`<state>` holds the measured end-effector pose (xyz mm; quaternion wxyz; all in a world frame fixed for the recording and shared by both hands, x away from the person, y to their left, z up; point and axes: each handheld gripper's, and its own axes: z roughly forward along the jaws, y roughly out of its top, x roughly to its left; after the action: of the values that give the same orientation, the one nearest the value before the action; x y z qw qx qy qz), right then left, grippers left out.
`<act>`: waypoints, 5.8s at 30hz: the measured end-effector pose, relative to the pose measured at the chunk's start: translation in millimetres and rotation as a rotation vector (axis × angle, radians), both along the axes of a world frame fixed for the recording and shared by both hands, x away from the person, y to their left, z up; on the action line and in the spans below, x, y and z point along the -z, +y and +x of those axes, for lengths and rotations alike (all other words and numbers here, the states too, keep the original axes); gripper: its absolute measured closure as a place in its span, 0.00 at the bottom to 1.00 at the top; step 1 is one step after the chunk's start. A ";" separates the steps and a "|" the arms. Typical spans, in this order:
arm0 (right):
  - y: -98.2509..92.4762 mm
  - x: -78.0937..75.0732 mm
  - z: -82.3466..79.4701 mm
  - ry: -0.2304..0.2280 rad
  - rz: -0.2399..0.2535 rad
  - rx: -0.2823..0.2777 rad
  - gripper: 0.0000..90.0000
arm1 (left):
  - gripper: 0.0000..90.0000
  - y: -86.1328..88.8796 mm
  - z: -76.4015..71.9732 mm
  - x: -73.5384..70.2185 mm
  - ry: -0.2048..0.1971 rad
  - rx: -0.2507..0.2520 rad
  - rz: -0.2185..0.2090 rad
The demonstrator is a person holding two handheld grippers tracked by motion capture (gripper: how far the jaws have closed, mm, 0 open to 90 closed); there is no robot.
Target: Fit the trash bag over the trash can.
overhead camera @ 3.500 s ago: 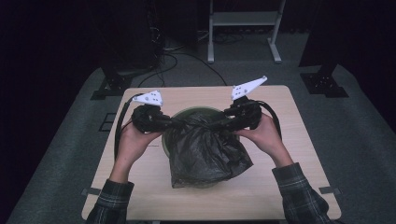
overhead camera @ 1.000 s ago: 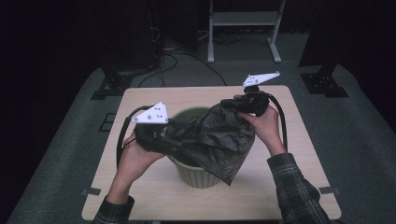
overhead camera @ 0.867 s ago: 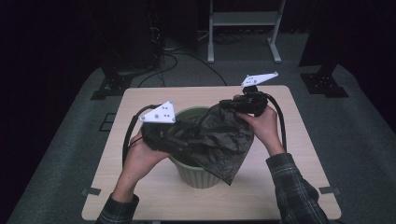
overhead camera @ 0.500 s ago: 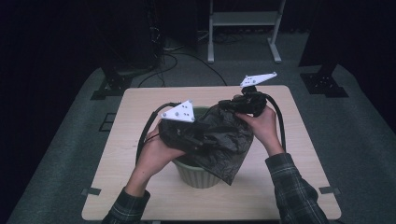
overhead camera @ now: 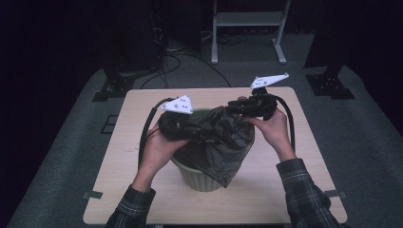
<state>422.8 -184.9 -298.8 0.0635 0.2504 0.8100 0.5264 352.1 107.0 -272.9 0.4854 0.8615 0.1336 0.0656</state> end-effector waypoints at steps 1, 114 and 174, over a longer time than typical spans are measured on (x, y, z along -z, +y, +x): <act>-4.2 -1.1 -2.4 -0.002 0.005 0.006 0.74 | 1.00 2.7 1.4 0.2 0.000 -0.013 -0.002; -31.7 -3.9 -74.1 -0.074 0.019 -0.018 1.00 | 1.00 125.6 -13.1 27.4 0.069 -0.278 -0.120; -50.4 -35.7 -101.9 -0.178 0.087 -0.083 1.00 | 1.00 133.1 -5.9 31.9 0.127 -0.210 -0.161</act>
<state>320.9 -235.3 -263.1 0.1024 0.1716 0.7873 0.5833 346.2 240.1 -304.7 0.5341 0.8035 0.2582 0.0504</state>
